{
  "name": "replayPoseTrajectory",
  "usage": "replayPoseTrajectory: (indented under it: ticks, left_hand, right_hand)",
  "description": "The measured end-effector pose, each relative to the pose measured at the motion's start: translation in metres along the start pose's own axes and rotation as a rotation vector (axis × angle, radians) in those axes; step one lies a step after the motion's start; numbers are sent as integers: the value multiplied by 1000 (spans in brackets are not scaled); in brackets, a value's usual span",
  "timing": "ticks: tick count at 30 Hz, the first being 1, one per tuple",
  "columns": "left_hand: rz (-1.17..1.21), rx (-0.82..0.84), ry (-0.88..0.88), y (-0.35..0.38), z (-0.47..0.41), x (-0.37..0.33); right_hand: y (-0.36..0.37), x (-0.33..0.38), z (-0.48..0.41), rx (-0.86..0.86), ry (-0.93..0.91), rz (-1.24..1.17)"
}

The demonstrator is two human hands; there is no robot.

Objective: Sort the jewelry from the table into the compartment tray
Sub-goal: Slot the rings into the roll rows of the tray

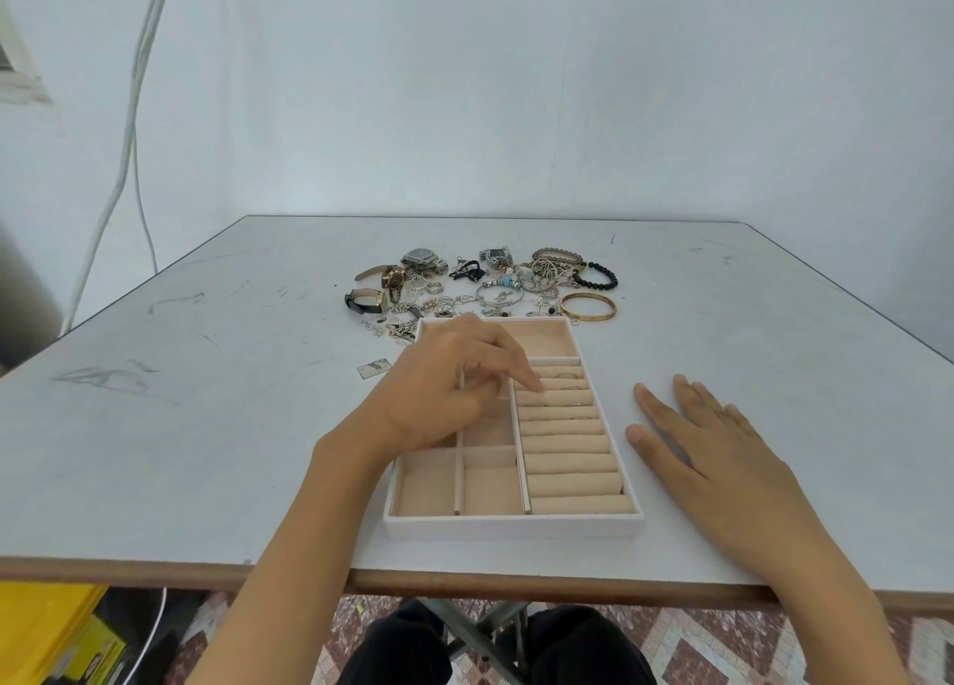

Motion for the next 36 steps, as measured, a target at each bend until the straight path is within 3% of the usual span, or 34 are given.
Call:
replayPoseTrajectory:
  ticks: [5, 10, 17, 29, 36]
  left_hand:
    - [-291, -268, -294, -39, 9, 45]
    - [-275, -282, -494, -41, 22, 77]
    - [-148, -323, -541, -44, 24, 80]
    - [-118, -307, -509, -46, 24, 81]
    - [-68, -345, -577, -62, 20, 94]
  right_hand:
    - [1, 0, -1, -1, 0, 0]
    - [1, -1, -1, -9, -1, -11]
    - [1, -1, 0, -8, -4, -15]
    - [-1, 0, 0, -14, 4, -12]
    - [-1, 1, 0, -2, 11, 2]
Point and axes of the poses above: each hand's wrist, its own z-axis away from the middle knuckle, its own y-axis out of the palm, x = y × z, the point moved 9 cm from there along -z, towards the middle knuckle
